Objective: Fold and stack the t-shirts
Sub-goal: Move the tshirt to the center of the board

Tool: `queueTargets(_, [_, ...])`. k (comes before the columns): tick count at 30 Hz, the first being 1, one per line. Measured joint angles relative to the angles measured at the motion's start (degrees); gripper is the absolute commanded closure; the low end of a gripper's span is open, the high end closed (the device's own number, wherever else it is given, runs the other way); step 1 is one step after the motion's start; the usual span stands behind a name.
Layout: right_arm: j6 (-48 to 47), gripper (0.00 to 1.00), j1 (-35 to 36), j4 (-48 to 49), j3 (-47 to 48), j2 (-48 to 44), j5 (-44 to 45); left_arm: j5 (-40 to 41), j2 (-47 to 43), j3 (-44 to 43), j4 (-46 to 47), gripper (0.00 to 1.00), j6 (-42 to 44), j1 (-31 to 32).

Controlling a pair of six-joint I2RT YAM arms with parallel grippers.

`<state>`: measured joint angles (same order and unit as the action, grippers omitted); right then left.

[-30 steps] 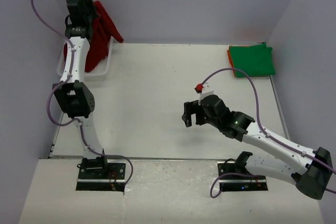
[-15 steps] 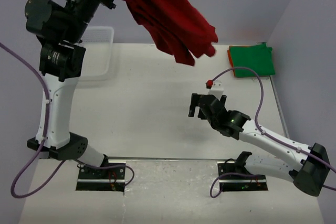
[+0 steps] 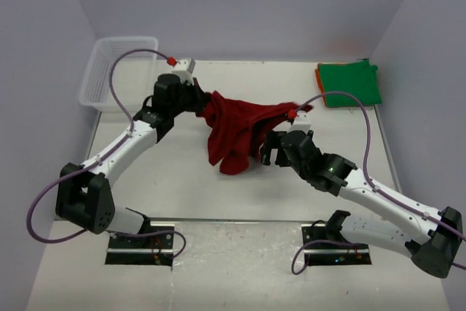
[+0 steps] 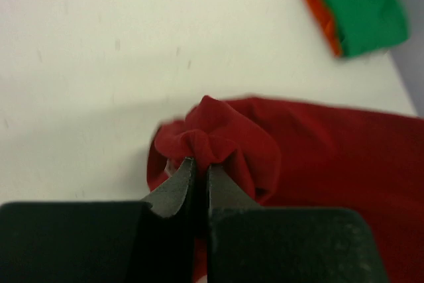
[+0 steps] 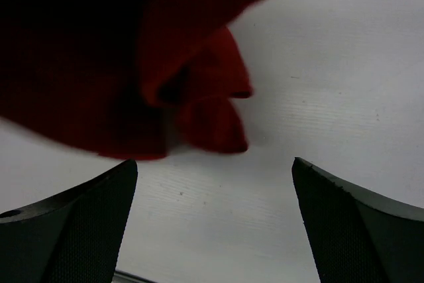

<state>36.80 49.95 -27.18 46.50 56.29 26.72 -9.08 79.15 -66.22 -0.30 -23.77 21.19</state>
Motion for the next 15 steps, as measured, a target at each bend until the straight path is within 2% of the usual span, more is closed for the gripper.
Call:
queueTargets(4, [-0.7, 0.01, 0.3, -0.6, 0.7, 0.0, -1.0, 2.9, 3.3, 8.7, -3.3, 1.0, -1.2, 2.0])
queueTargets(11, [-1.2, 0.01, 0.3, -2.3, 1.8, 0.1, -0.3, 17.1, -1.9, 8.4, -7.0, 1.0, -1.0, 2.4])
queueTargets(14, [-1.9, 0.01, 0.2, -2.8, 2.1, 1.2, 1.0, 20.7, -5.4, 8.3, -8.8, 0.95, -1.4, 2.4])
queueTargets(15, [-2.3, 0.04, 0.2, -2.6, 2.5, 2.0, 1.1, 21.2, -6.0, 8.3, -9.0, 0.94, -1.4, 2.4])
